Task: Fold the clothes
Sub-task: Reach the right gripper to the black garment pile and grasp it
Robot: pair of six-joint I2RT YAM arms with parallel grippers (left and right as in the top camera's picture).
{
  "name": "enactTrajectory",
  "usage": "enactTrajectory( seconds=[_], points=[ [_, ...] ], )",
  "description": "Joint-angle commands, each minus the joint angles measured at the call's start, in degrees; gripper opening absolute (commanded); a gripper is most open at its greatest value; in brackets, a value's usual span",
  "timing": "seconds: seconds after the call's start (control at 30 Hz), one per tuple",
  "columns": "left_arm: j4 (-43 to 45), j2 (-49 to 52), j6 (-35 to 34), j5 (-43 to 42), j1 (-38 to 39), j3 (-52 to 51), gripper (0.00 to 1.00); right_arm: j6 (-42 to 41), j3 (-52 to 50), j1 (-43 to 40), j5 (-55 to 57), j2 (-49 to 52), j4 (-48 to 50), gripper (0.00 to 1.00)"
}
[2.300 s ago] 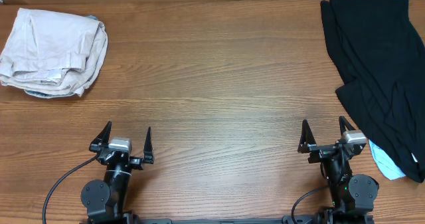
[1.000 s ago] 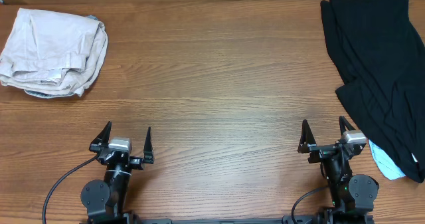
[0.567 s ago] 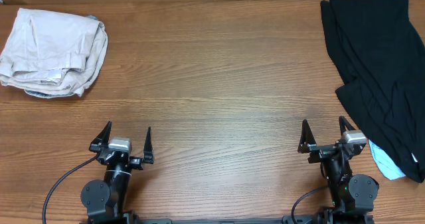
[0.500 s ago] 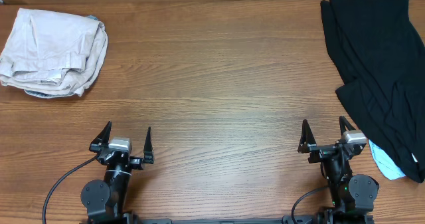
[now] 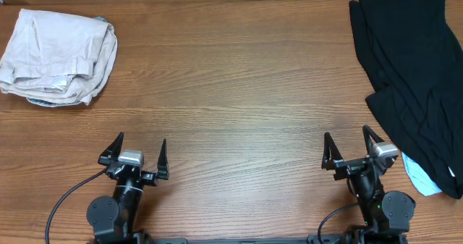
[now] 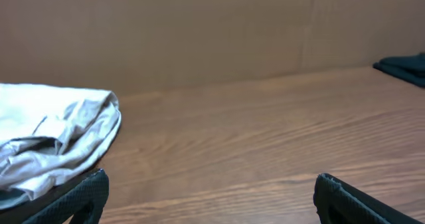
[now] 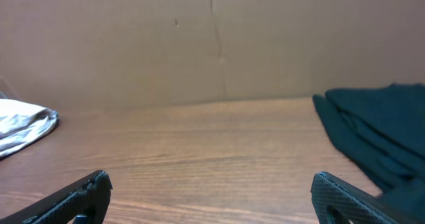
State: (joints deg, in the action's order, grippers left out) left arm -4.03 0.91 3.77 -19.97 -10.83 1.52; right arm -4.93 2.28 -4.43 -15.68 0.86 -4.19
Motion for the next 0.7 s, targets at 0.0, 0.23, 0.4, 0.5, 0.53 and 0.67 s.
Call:
enactTrajectory(
  seconds=[0.0, 0.23, 0.4, 0.5, 0.53, 0.67],
  points=[
    [-2.01, 0.96, -2.05, -1.42, 0.37, 9.05, 1.0, -1.51, 9.33, -0.15, 0.42, 1.27, -1.86, 1.0],
    [-6.62, 14.69, -2.03, -1.53, 0.35, 22.86, 1.0, -1.05, 27.34, -0.15, 0.66, 15.02, -11.17, 1.0],
    [-14.53, 28.5, -2.01, -2.6, 0.37, 35.45, 1.0, -1.05, 42.16, -0.15, 1.05, 28.85, -22.43, 1.0],
    [-21.18, 37.2, -2.01, -2.58, 0.37, 44.28, 1.0, -1.07, 51.98, -0.15, 1.03, 38.45, -30.99, 1.0],
    [-23.37, 39.78, -2.01, -2.58, 0.37, 46.97, 1.0, -1.07, 55.01, -0.15, 1.03, 41.38, -33.88, 1.0],
    [-30.56, 50.84, -2.03, -2.12, 0.37, 56.72, 1.0, -1.07, 67.25, -0.15, 1.01, 54.01, -44.5, 1.0]
  ],
)
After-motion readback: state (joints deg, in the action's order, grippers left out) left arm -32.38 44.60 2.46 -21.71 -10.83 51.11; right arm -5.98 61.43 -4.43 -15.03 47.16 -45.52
